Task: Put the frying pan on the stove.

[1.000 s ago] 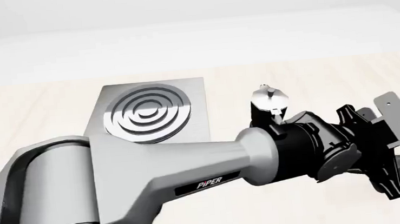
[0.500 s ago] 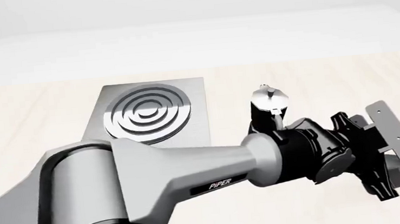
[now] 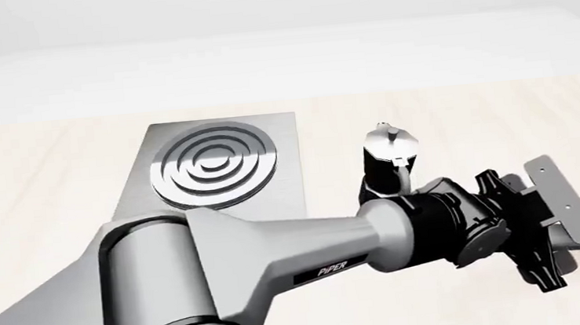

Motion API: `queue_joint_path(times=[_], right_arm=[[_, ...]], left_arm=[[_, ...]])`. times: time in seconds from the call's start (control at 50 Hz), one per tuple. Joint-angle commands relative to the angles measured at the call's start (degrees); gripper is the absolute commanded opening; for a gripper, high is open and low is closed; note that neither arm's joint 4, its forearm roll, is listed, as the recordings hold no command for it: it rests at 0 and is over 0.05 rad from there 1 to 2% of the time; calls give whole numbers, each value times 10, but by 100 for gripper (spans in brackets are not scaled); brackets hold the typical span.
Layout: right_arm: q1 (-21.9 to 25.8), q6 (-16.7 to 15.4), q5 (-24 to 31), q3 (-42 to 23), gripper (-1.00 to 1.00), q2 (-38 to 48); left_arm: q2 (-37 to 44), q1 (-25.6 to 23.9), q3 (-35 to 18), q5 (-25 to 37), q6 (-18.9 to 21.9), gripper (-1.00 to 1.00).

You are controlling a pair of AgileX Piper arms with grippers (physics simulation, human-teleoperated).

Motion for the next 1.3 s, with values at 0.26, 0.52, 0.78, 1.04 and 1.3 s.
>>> queue_joint_path(times=[0.26, 0.52, 0.78, 1.04, 1.3], right_arm=[[-1, 6, 0, 1, 100, 0], [-2, 8, 0, 2, 100, 0], [-3, 11, 0, 2, 100, 0], [-5, 16, 0, 3, 100, 0], [-5, 13, 0, 3, 100, 0]], left_arm=[[44, 12, -57, 24, 7, 100], [56, 12, -64, 24, 6, 100], [71, 10, -76, 26, 4, 100], [93, 13, -100, 31, 7, -100], [56, 21, -74, 11, 14, -100]])
